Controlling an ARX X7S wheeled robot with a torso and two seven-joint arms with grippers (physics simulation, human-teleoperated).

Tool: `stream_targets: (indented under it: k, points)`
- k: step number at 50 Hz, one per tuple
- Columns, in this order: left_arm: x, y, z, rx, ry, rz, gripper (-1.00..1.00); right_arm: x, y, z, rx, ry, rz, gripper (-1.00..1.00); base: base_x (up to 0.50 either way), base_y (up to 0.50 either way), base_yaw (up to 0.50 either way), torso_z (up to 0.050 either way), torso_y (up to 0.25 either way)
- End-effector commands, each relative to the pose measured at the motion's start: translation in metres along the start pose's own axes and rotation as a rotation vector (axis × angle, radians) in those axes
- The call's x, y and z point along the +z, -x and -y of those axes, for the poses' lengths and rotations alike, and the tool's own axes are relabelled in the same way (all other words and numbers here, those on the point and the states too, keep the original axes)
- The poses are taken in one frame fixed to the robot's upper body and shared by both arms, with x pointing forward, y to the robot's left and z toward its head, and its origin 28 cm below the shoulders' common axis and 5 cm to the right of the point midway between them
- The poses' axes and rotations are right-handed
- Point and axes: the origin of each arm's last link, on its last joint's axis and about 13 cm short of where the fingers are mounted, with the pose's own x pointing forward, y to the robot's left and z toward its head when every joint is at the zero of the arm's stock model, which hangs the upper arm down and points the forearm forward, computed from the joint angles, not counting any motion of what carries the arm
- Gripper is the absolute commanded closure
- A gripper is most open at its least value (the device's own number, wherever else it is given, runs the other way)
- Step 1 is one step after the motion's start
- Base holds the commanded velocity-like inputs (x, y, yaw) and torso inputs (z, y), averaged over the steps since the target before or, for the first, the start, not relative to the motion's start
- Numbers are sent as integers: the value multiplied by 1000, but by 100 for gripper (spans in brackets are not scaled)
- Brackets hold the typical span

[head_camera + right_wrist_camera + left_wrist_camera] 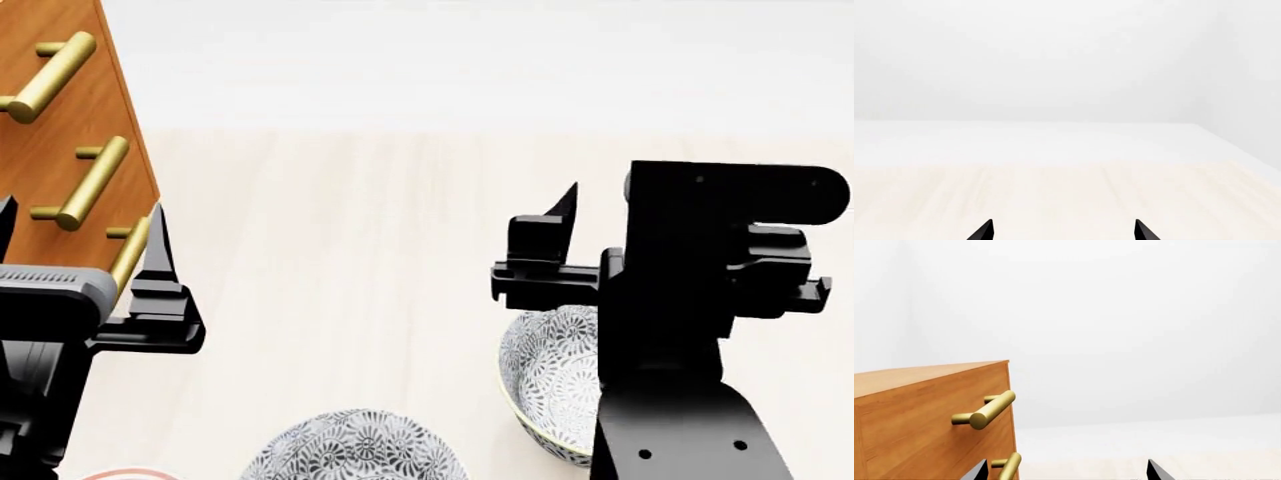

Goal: Stack the bowl at the front on the bowl in the middle.

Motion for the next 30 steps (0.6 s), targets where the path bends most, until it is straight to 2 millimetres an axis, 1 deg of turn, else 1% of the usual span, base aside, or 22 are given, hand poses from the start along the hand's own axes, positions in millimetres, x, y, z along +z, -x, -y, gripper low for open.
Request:
stream_targets:
  k: [1, 4, 7, 10, 12, 13, 14, 15, 16, 17, 18, 20, 21, 22, 23, 25, 27, 28, 30]
  points:
    - [-1, -1, 0, -1, 0, -4, -100, 34, -21, 19, -56, -62, -118, -100, 0, 0, 0, 0, 0]
    - [-1, -1, 1, -5, -1, -4, -100, 34, -29, 24, -47, -80, -205, -100, 0, 0, 0, 0, 0]
    - [0, -2, 1, -7, -4, -3, -100, 37, -35, 28, -57, -64, -238, -100, 0, 0, 0, 0, 0]
    - [0, -2, -1, -6, -4, -5, -100, 46, -41, 35, -30, -72, -334, -100, 0, 0, 0, 0, 0]
    - [-1, -3, -1, -6, -3, -7, -100, 53, -45, 39, -67, -65, -316, -100, 0, 0, 0, 0, 0]
    - [-1, -3, -1, -7, -2, -7, -100, 55, -45, 41, -72, -61, -379, -100, 0, 0, 0, 0, 0]
    - [0, -3, -1, -8, -1, -8, -100, 56, -46, 42, -65, -49, -374, -100, 0, 0, 0, 0, 0]
    - [0, -3, -1, -8, 0, -8, -100, 56, -48, 43, -69, -57, -410, -100, 0, 0, 0, 0, 0]
    - [0, -3, -1, -11, 1, -7, -100, 57, -57, 54, -111, -73, -505, -100, 0, 0, 0, 0, 0]
    - [0, -3, -1, -12, 3, -7, -100, 50, -58, 51, -18, -100, -562, -100, 0, 0, 0, 0, 0]
    - [0, -3, -1, -13, 4, -7, -100, 49, -58, 49, 33, -117, -587, -100, 0, 0, 0, 0, 0]
    - [0, -4, 0, -15, 4, -7, -100, 45, -63, 52, 14, -119, -578, -100, 0, 0, 0, 0, 0]
    - [-1, -4, 0, -16, 1, -9, -100, 43, -66, 52, 21, -173, -602, -100, 0, 0, 0, 0, 0]
    - [-1, -4, 0, -16, 0, -9, -100, 43, -69, 54, 16, -204, -584, -100, 0, 0, 0, 0, 0]
    - [0, -4, -1, -16, 0, -8, -100, 41, -74, 53, 32, -103, -657, -100, 0, 0, 0, 0, 0]
    - [1, -4, -1, -15, -1, -6, -100, 43, -79, 56, 18, -159, -645, -100, 0, 0, 0, 0, 0]
    - [1, -4, -2, -17, 2, -6, -100, 43, -84, 58, 10, -132, -636, -100, 0, 0, 0, 0, 0]
    - [1, -4, -2, -18, 2, -6, -100, 43, -86, 60, 16, -157, -680, -100, 0, 0, 0, 0, 0]
    - [1, -4, -2, -21, 4, -6, -100, 43, -90, 63, -16, -166, -671, -100, 0, 0, 0, 0, 0]
